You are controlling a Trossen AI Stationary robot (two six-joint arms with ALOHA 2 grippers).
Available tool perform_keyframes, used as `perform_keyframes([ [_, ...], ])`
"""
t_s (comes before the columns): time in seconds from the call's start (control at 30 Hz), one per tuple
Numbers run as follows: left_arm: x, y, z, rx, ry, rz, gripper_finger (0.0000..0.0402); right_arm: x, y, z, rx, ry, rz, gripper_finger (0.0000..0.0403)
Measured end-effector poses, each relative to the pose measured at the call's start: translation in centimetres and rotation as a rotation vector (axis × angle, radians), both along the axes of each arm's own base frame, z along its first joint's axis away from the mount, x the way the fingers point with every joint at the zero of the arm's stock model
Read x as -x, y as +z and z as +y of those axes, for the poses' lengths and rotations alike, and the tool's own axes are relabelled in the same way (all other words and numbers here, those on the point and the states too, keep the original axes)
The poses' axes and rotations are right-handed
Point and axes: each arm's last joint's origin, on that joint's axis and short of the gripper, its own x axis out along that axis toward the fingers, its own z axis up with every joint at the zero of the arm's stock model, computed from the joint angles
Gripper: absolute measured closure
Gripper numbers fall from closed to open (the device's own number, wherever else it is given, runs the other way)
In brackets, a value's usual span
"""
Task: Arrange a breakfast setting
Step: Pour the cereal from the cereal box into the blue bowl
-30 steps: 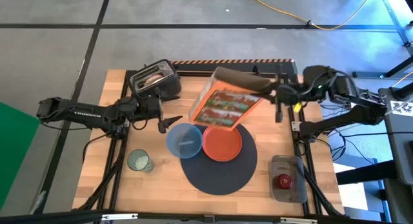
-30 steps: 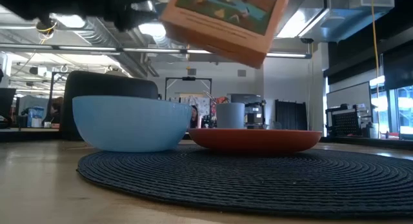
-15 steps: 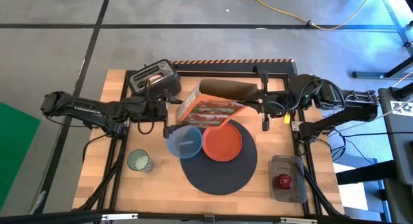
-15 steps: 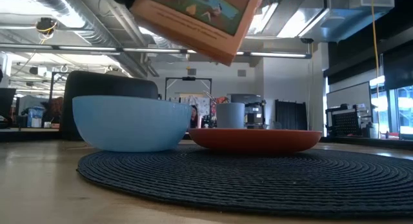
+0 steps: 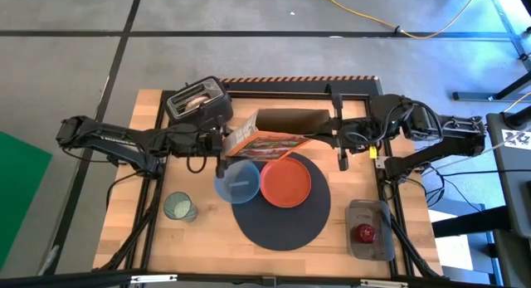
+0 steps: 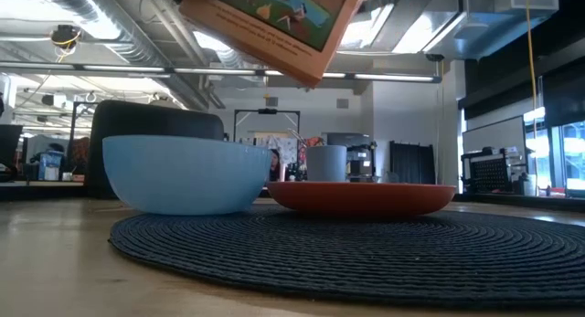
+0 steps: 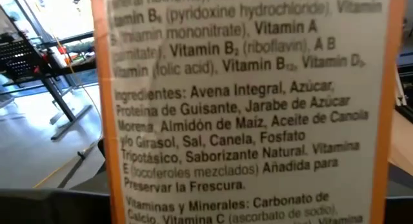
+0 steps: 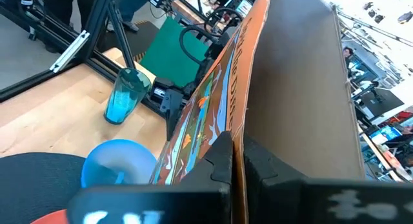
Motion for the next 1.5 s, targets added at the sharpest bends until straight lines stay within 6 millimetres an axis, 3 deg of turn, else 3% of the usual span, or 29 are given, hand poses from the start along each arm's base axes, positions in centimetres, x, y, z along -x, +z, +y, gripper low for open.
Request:
perform_keyframes([
  [0.23, 0.1, -0.2, 0.0, -0.003, -0.001, 0.028, 0.0145, 0.0, -0.2, 0.0, -0.041, -0.003, 0.018, 0.0388],
  [0.43, 0.8, -0.9, -0.1, -0.071, 0.016, 0.141, 0.0146, 0.2, -0.2, -0.2, -0.086, -0.078, 0.028, 0.0300],
  [0.67, 3.9, 0.5, -0.6, -0.083, 0.032, 0.148, 0.0146, 2.1, 1.1, -1.2, -0.203, -0.378, -0.074, 0.0200],
  [0.77, 5.9, 2.1, -0.9, -0.057, 0.012, 0.185, 0.0146, 3.1, 1.4, -1.5, -0.237, -0.439, -0.100, 0.0188],
  [0.93, 9.2, 3.3, -1.3, -0.076, -0.033, 0.419, 0.0146, 4.5, 1.3, -1.7, -0.310, -0.491, -0.072, 0.0195],
  [1.17, 12.6, 6.3, -1.2, -0.082, -0.063, 0.565, 0.0146, 3.9, -2.9, -1.9, -0.363, -0.625, 0.009, 0.0209],
  [1.33, 14.4, 8.2, -0.8, -0.095, -0.059, 0.598, 0.0146, 4.0, -7.3, -2.2, -0.404, -0.774, 0.012, 0.0210],
  [1.5, 15.9, 9.1, -0.3, -0.132, -0.034, 0.705, 0.0146, 4.1, -11.9, -2.2, -0.495, -0.805, -0.038, 0.0210],
])
